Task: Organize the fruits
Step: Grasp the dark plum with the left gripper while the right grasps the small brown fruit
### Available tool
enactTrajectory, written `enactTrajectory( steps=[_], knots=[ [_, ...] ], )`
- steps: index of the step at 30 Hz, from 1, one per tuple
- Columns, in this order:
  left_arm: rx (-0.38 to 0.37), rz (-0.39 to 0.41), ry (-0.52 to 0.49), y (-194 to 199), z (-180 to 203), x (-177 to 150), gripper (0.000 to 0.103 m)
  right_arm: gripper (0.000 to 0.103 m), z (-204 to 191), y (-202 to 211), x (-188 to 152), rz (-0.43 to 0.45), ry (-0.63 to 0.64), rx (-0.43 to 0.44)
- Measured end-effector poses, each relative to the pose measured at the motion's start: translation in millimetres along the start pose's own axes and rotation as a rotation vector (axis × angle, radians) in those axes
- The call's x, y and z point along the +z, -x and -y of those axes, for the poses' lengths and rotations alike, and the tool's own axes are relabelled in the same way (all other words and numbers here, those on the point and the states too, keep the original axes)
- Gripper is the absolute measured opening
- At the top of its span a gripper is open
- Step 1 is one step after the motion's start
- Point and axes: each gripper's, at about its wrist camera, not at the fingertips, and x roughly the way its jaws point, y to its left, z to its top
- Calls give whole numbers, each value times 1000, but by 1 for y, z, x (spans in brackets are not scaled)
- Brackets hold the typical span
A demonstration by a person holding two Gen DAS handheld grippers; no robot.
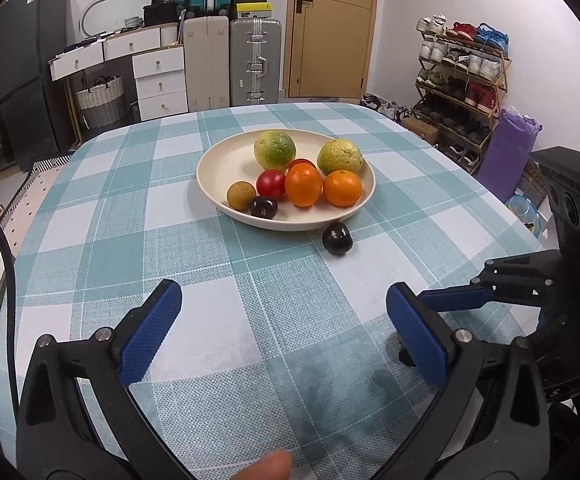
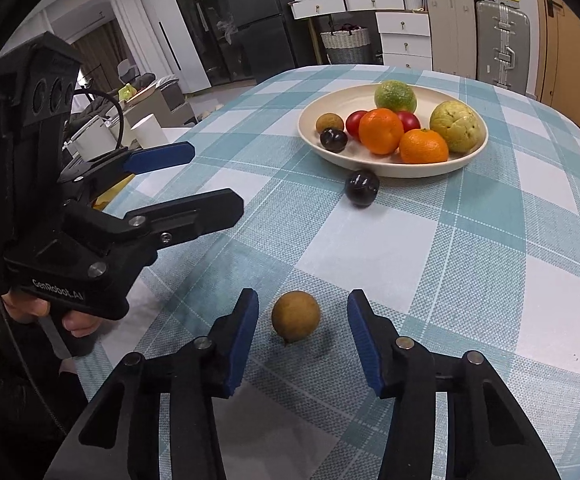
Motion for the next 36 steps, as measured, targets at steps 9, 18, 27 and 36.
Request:
enactTrajectory(
  steps=[9,18,27,36],
  knots=[
    [-6,-11,-5,-6,4,0,102,34,-6,0,-3,-10,24,15],
    [-5,-14,-1,-8,4,0,102,27,-6,1,-5,-2,35,16],
    [-5,-23,6,-10,3,0,102,27,13,8,5,49,-23,-29],
    [-8,-53,27,-28,2,5,102,27,42,15,22,110,-114,-98]
  ],
)
